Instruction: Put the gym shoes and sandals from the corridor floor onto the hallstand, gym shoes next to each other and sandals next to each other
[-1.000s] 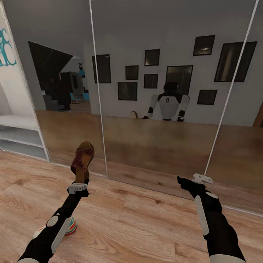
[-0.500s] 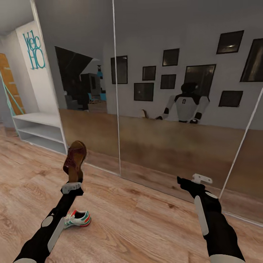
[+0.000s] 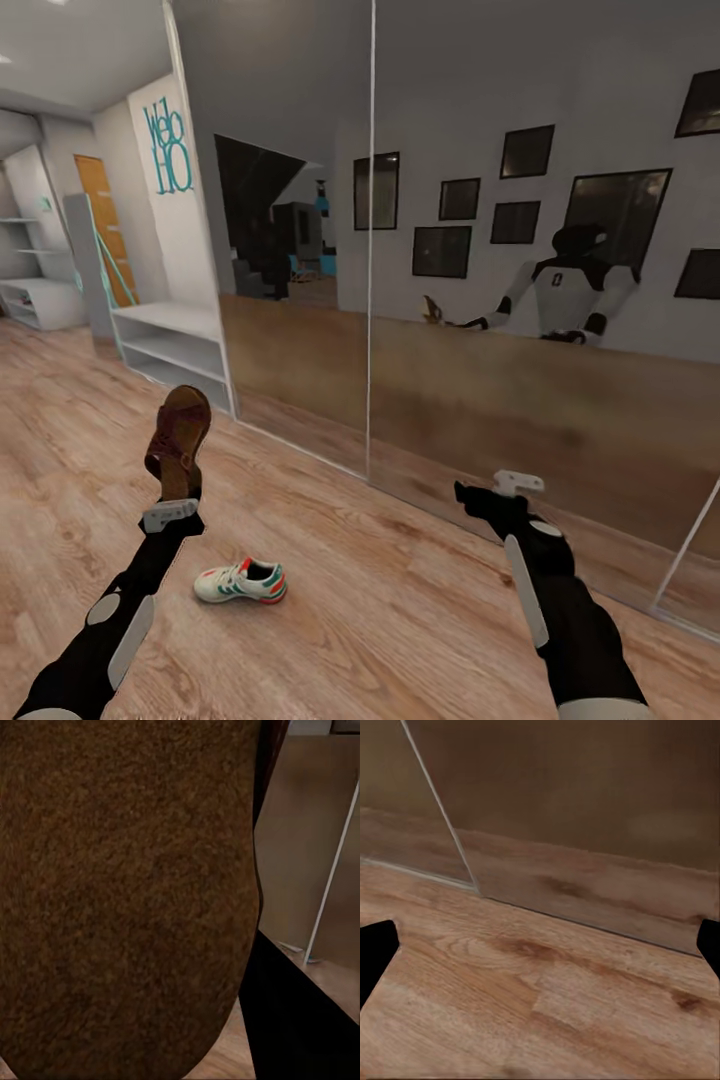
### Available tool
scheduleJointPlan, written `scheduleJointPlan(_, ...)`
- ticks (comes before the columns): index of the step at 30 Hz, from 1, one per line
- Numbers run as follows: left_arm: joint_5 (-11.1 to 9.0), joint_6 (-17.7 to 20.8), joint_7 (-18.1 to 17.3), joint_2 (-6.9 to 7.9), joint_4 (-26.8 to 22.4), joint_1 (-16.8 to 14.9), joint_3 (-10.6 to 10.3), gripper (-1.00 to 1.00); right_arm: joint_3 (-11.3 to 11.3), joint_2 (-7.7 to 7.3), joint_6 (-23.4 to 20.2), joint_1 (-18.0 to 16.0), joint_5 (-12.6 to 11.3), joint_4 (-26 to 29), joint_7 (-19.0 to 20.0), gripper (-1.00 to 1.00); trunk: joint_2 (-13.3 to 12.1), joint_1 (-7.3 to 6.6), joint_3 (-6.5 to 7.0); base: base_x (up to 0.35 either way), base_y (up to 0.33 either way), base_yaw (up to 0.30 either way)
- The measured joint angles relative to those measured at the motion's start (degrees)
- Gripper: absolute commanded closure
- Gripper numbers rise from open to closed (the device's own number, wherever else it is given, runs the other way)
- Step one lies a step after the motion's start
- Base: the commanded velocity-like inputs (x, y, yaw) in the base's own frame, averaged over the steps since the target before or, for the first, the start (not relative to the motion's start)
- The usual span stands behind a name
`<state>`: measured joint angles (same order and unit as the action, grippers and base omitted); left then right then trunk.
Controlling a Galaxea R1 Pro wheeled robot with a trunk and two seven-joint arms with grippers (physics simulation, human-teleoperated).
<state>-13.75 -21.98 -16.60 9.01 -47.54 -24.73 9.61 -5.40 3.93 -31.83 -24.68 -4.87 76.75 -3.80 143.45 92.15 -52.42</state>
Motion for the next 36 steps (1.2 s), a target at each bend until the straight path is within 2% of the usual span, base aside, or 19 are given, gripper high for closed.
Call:
scheduleJointPlan(1, 0.0, 0.0, 0.0, 0.11, 0.0, 0.0, 0.0, 1.00, 1.7, 0.00, 0.0, 0.0, 0.0, 0.0, 0.0, -1.00, 0.0, 0.00, 0.00, 0.000, 0.000, 0.295)
scheduleJointPlan(2, 0.0, 0.0, 0.0, 0.15, 0.0, 0.0, 0.0, 1.00, 2.4, 0.00, 0.0, 0.0, 0.0, 0.0, 0.0, -1.00, 0.0, 0.00, 0.00, 0.000, 0.000, 0.295)
scheduleJointPlan(7, 0.0, 0.0, 0.0, 0.22, 0.0, 0.0, -0.1, 1.00, 3.5, 0.00, 0.0, 0.0, 0.0, -0.1, 0.0, -1.00, 0.0, 0.00, 0.00, 0.000, 0.000, 0.295)
scheduleJointPlan(20, -0.1, 0.0, 0.0, 0.23, 0.1, 0.1, -0.1, 1.00, 3.6, 0.00, 0.0, 0.0, 0.0, -0.1, 0.0, -1.00, 0.0, -0.01, 0.00, 0.018, -0.014, 0.295)
scheduleJointPlan(31, -0.1, 0.0, 0.0, 0.22, 0.1, 0.1, -0.1, 1.00, 3.6, 0.01, 0.0, 0.0, 0.0, -0.4, 0.0, -1.00, 0.0, 0.00, 0.00, 0.115, -0.289, 0.295)
scheduleJointPlan(36, -0.1, 0.0, 0.0, 0.22, 0.1, 0.1, -0.1, 1.00, 3.6, 0.00, 0.0, 0.0, 0.0, -0.4, 0.0, -1.00, 0.0, 0.00, 0.00, 0.004, -0.141, 0.295)
